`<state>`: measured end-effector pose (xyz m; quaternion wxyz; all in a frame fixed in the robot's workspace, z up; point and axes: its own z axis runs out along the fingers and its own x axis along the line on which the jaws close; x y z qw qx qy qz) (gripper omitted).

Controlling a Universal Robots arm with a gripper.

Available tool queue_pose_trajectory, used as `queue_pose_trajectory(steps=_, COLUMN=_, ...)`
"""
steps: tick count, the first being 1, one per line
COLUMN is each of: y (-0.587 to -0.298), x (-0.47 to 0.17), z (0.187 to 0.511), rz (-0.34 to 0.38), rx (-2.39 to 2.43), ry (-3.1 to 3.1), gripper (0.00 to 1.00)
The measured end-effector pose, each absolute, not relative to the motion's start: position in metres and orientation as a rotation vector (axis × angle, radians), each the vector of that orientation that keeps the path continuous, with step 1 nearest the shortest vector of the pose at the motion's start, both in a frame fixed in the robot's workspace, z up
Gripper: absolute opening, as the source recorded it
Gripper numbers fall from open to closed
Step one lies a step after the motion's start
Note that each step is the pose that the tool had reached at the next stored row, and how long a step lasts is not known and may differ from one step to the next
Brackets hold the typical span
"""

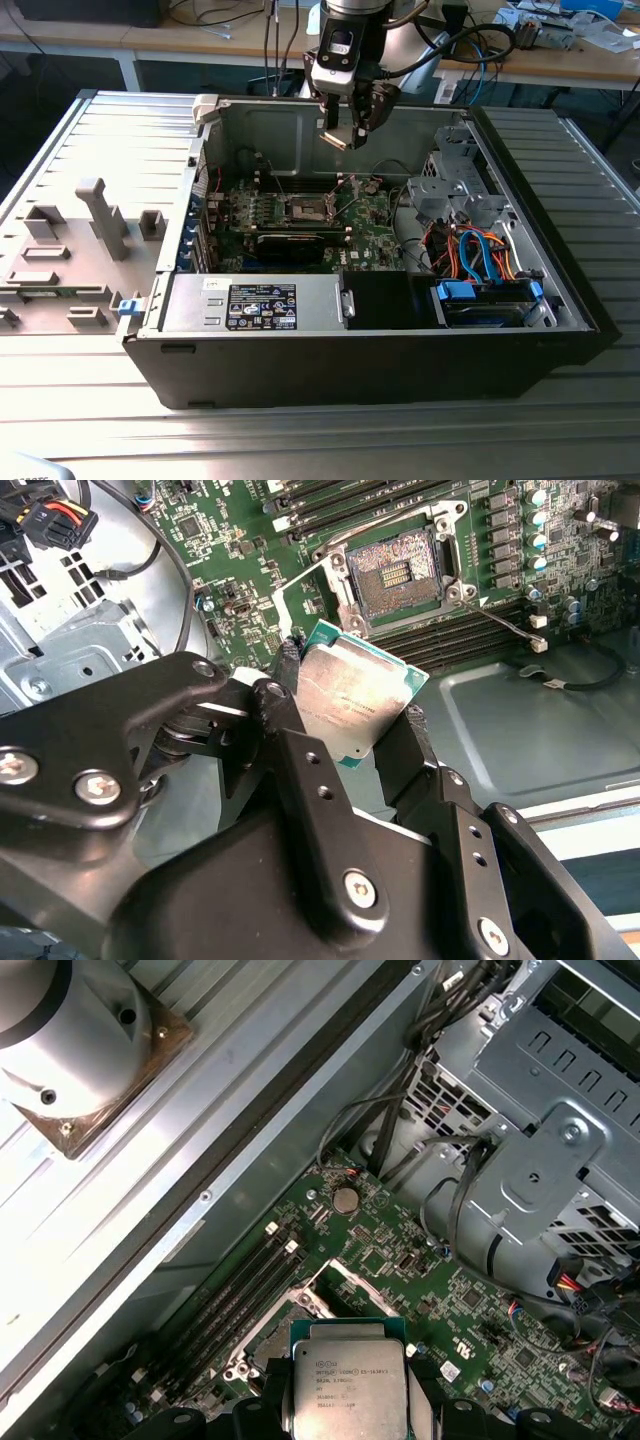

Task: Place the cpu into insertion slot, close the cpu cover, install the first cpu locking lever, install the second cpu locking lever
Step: 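Place the cpu into insertion slot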

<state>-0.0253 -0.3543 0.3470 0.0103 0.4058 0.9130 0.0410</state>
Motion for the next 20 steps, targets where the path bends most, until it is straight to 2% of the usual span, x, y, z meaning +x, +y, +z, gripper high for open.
queue_pose_trajectory(steps=20, y=-0.3543, x=-0.0253, z=0.3466, rz=0.128, rx=1.289, ry=2.839, gripper=0.55)
